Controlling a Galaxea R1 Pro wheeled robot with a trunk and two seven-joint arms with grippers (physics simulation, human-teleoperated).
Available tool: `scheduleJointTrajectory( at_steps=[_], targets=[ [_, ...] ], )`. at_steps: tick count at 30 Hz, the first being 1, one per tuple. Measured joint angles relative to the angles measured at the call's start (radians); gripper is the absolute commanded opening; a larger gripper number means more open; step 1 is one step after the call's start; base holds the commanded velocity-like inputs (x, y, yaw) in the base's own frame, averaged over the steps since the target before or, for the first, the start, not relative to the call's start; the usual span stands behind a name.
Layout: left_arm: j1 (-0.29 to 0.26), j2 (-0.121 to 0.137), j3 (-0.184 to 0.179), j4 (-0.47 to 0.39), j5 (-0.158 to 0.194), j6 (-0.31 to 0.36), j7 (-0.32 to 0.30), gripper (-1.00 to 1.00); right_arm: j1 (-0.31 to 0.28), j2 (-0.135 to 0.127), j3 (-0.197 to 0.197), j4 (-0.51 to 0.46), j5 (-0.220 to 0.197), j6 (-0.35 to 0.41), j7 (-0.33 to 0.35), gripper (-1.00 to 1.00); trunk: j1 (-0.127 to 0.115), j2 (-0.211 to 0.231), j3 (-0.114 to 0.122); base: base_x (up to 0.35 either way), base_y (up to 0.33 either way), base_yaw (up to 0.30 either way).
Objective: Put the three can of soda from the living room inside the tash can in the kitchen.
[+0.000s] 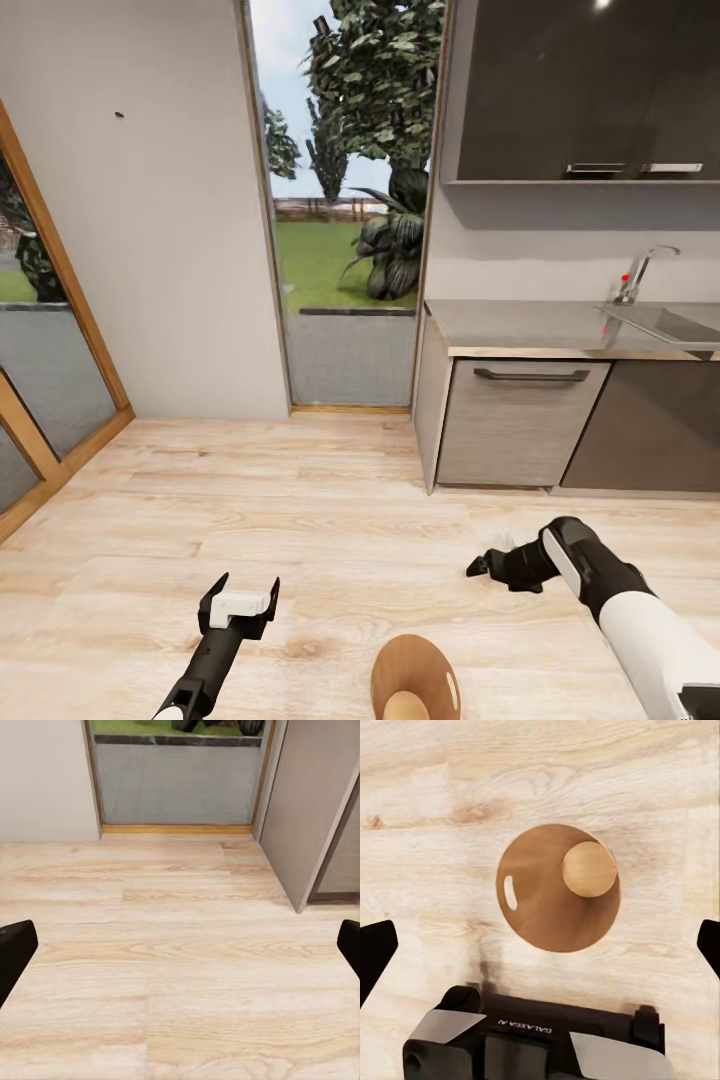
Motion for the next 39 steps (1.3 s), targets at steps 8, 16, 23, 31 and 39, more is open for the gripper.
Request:
scheduleJointTrajectory(
  at_steps=[8,16,23,31,39],
  targets=[
    [-0.001,-0.001,-0.001,0.0,-0.001,-0.001,0.0,1.0,-0.004,-0.02,0.01,-0.003,0.008,-0.045,-0.007,1.0,0.011,-0.021,-0.009,0.0,0.0,0.0],
    [-0.002,-0.001,-0.001,0.001,-0.001,-0.001,0.0,1.0,-0.004,-0.025,0.011,-0.006,0.01,-0.06,-0.009,1.0,0.042,-0.077,-0.034,0.0,0.0,0.0],
    [-0.002,0.0,-0.001,0.001,0.0,0.001,-0.002,1.0,-0.004,-0.02,0.011,-0.01,0.009,-0.063,-0.009,1.0,0.069,-0.126,-0.056,0.0,0.0,0.0],
    [-0.002,0.0,-0.002,0.001,-0.001,0.001,-0.006,1.0,-0.004,-0.016,0.012,-0.011,0.009,-0.065,-0.008,1.0,0.1,-0.182,-0.081,0.0,0.0,0.0],
    [-0.002,0.0,-0.007,0.002,-0.002,0.001,-0.006,1.0,-0.004,-0.014,0.014,-0.011,0.009,-0.093,-0.007,1.0,0.13,-0.238,-0.106,0.0,0.0,0.0]
  ],
)
